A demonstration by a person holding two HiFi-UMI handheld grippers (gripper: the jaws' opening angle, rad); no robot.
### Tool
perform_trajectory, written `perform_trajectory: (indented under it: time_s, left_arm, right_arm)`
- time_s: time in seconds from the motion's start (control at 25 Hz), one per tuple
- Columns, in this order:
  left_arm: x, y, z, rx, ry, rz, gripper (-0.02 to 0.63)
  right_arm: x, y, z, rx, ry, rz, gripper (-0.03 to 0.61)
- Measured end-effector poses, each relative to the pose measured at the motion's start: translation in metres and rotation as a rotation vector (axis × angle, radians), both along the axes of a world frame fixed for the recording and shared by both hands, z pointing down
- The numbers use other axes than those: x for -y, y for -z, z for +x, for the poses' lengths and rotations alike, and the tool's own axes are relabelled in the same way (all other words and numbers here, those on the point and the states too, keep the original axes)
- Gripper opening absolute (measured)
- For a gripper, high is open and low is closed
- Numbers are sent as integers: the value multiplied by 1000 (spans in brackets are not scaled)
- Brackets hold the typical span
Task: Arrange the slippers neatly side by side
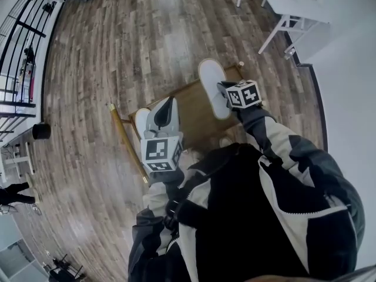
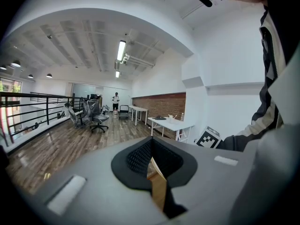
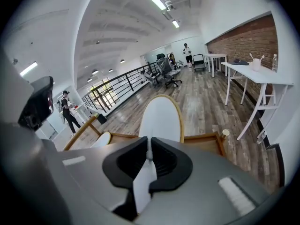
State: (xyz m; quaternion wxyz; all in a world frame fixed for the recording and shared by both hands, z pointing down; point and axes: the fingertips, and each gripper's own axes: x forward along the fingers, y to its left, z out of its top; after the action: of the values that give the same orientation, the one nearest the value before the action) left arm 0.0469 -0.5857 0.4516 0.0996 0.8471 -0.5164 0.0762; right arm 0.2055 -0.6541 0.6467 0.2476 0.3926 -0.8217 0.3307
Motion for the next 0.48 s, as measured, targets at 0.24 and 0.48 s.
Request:
perform_trajectory:
  time_s: [0.24, 0.48]
  left_arm:
    - [-27, 1, -40, -8, 73, 10, 20]
    - [-55, -4, -82, -18, 159, -5, 20]
  right_arm:
    - [-19, 18, -47, 11, 69, 35, 26]
    - [-37, 13, -100, 13, 157, 26, 28]
